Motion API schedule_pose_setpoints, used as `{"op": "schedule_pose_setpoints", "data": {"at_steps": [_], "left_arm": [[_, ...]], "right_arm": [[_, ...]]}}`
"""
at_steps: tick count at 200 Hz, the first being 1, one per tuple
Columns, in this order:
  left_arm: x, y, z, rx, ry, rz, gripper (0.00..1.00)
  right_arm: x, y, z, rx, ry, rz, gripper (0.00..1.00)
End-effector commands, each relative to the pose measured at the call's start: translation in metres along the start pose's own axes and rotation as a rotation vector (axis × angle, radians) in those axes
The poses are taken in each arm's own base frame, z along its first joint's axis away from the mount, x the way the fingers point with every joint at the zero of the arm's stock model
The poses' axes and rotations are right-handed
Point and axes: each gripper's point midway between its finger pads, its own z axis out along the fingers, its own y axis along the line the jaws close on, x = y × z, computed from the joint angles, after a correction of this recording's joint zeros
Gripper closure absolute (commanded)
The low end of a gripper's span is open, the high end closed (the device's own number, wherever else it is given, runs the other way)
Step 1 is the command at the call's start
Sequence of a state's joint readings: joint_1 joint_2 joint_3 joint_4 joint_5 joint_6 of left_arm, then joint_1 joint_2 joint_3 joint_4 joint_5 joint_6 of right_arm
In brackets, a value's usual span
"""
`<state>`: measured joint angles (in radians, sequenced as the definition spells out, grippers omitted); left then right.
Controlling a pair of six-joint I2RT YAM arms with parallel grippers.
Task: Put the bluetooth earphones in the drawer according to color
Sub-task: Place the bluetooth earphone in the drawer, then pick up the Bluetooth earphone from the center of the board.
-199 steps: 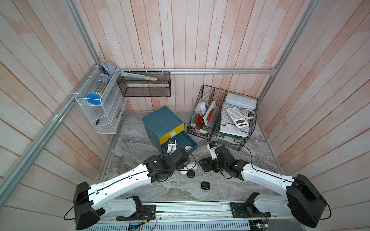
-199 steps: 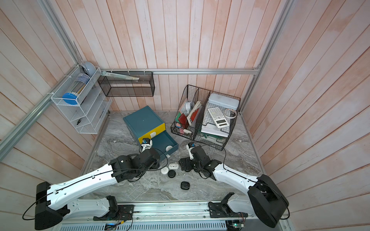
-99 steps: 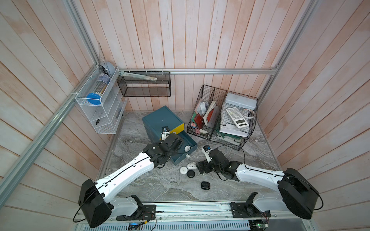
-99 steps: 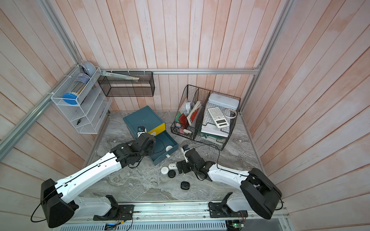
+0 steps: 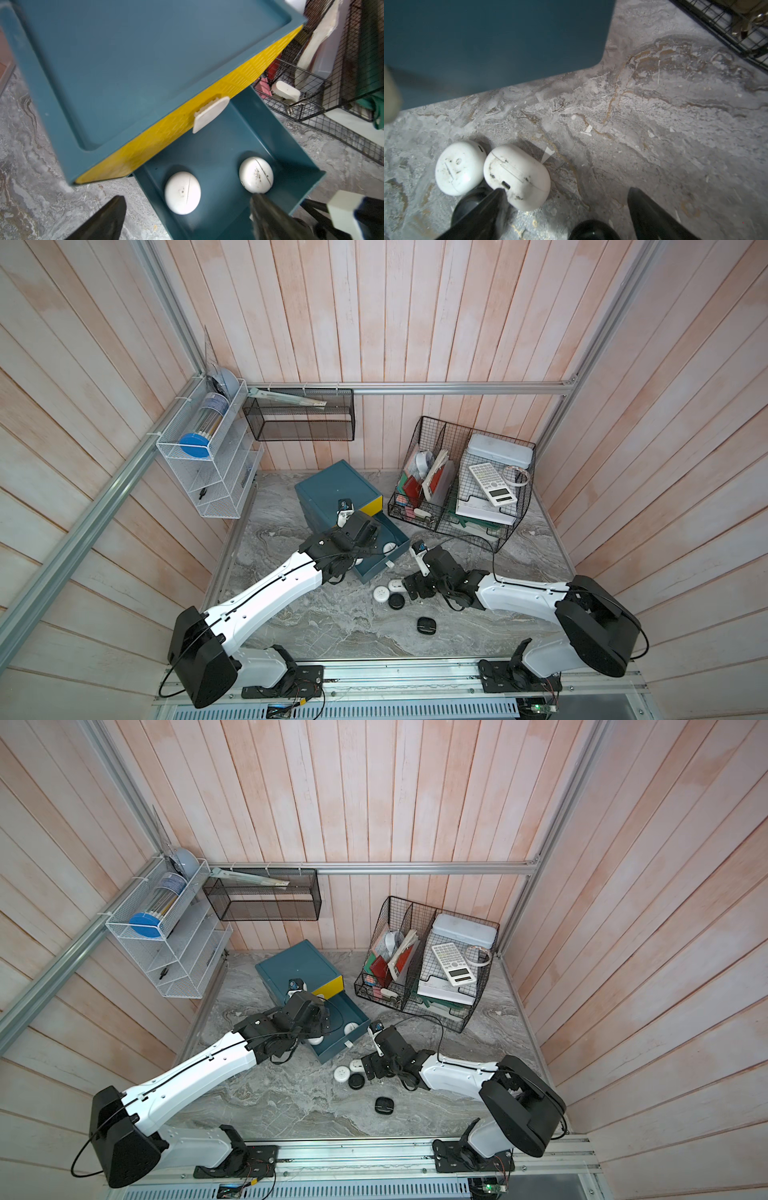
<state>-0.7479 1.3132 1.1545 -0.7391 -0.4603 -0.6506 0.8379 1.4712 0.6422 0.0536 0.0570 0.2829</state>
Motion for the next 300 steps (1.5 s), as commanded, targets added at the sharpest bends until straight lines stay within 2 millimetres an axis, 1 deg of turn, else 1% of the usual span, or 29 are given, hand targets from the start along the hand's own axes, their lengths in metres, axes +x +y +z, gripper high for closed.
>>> {"op": "schedule_pose_setpoints", "data": {"at_steps": [1, 21, 53, 85, 102, 124, 153, 180, 193, 204, 222, 242, 279, 300], "left_arm": [[-0.017, 0.001, -0.021, 0.061, -0.063, -0.062, 0.0], [-0.016, 0.009, -0.03, 0.081, -0.081, -0.1, 0.0], [-0.008, 0.03, -0.039, 0.084, -0.106, -0.164, 0.0], [0.0, 0.051, -0.045, 0.075, -0.126, -0.221, 0.0], [0.003, 0.06, -0.048, 0.067, -0.133, -0.242, 0.0], [0.007, 0.068, -0.049, 0.054, -0.134, -0.255, 0.0], [0.011, 0.073, -0.048, 0.045, -0.129, -0.259, 0.0], [0.013, 0.076, -0.048, 0.041, -0.127, -0.262, 0.0], [0.014, 0.077, -0.047, 0.04, -0.126, -0.264, 0.0], [0.014, 0.077, -0.046, 0.041, -0.124, -0.267, 0.0], [0.014, 0.078, -0.046, 0.041, -0.124, -0.266, 0.0], [0.014, 0.08, -0.046, 0.036, -0.128, -0.27, 0.0], [0.017, 0.085, -0.045, 0.031, -0.131, -0.284, 0.0], [0.018, 0.086, -0.044, 0.028, -0.126, -0.286, 0.0]], "right_arm": [[-0.003, 0.011, 0.003, -0.037, -0.007, -0.047, 0.06], [0.0, 0.018, 0.004, -0.051, -0.012, -0.08, 0.09], [0.006, 0.023, 0.008, -0.045, -0.008, -0.111, 0.13], [0.012, 0.03, 0.014, -0.033, 0.006, -0.153, 0.17], [0.019, 0.029, 0.02, -0.017, 0.033, -0.161, 0.19], [0.023, 0.031, 0.026, -0.01, 0.056, -0.173, 0.23], [0.031, 0.042, 0.027, -0.012, 0.082, -0.212, 0.25], [0.043, 0.063, 0.018, -0.068, 0.09, -0.242, 0.26], [0.045, 0.07, 0.014, -0.102, 0.08, -0.235, 0.27], [0.046, 0.07, 0.01, -0.107, 0.07, -0.221, 0.28], [0.041, 0.06, 0.007, -0.059, 0.049, -0.204, 0.28], [0.035, 0.053, 0.006, -0.013, 0.026, -0.196, 0.26], [0.027, 0.052, 0.016, 0.012, -0.008, -0.216, 0.19], [0.023, 0.053, 0.024, 0.025, -0.011, -0.242, 0.18]]}}
